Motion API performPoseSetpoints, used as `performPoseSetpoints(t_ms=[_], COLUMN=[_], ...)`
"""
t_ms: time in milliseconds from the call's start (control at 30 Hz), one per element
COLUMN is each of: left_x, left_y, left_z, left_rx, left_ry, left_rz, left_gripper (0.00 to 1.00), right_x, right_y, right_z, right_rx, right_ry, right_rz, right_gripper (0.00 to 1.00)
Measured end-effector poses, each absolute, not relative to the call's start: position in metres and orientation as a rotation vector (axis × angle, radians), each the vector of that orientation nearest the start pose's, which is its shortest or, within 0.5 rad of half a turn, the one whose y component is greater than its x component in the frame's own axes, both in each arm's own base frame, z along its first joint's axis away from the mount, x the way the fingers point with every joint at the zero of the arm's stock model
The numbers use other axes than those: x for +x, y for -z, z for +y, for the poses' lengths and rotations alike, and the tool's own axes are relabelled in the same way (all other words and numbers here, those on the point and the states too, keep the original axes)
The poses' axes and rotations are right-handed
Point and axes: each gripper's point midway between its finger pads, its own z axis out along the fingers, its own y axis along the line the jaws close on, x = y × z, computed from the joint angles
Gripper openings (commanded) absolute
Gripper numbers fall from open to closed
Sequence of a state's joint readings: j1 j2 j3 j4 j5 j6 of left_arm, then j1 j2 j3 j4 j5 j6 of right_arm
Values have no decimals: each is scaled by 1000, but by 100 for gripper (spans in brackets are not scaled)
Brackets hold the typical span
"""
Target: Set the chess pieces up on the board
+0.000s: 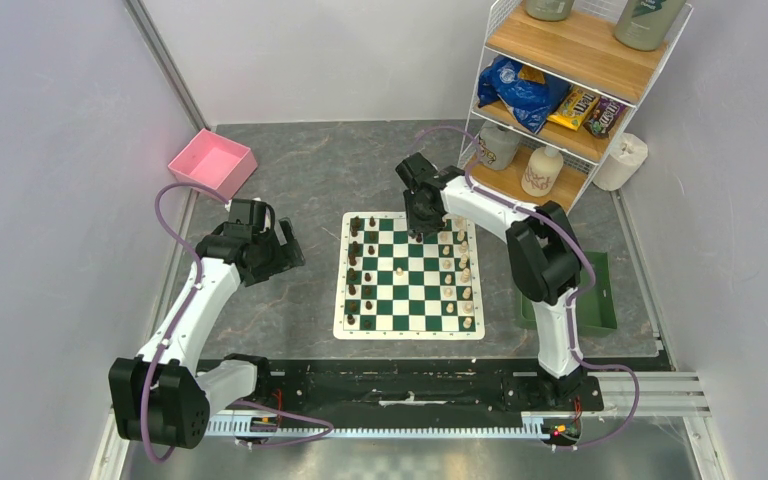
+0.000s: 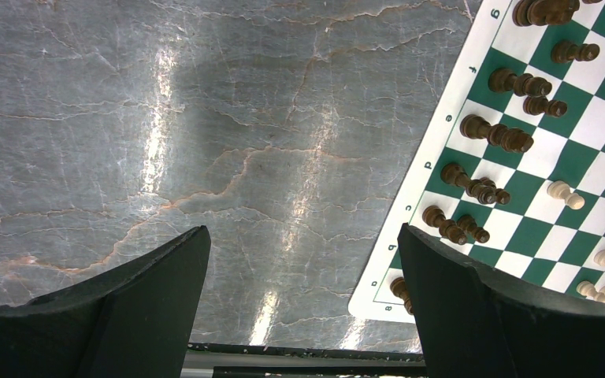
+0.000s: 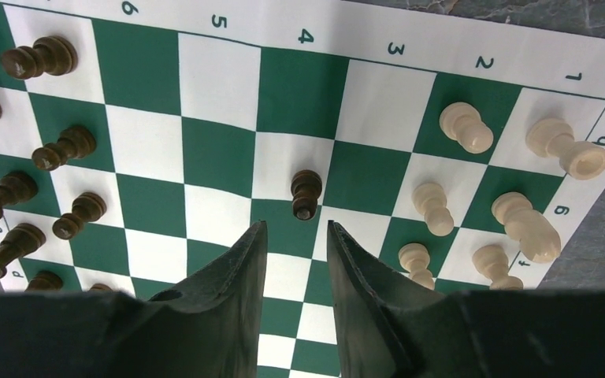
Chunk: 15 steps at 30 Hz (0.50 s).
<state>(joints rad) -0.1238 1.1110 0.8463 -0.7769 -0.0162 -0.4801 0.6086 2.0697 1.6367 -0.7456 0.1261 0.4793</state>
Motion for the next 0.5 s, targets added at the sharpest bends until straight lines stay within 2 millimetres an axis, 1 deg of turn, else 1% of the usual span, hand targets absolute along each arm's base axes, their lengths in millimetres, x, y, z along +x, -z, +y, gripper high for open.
performPoseSetpoints(t_ms=[133, 267, 500], left_x=[245, 245, 245], left_y=[-110, -110, -110], left_z=[-47, -47, -47], left_rx=[-471, -471, -471], left_ry=[191, 191, 191], left_rz=[2583, 2583, 2583], left_gripper=[96, 96, 96], right_x=[377, 380, 382], right_y=[-48, -46, -37], right_z=[257, 257, 256], right_rx=[-139, -135, -139], right_ry=[-131, -134, -122], right_rz=[2740, 2742, 2757], right_gripper=[36, 34, 29])
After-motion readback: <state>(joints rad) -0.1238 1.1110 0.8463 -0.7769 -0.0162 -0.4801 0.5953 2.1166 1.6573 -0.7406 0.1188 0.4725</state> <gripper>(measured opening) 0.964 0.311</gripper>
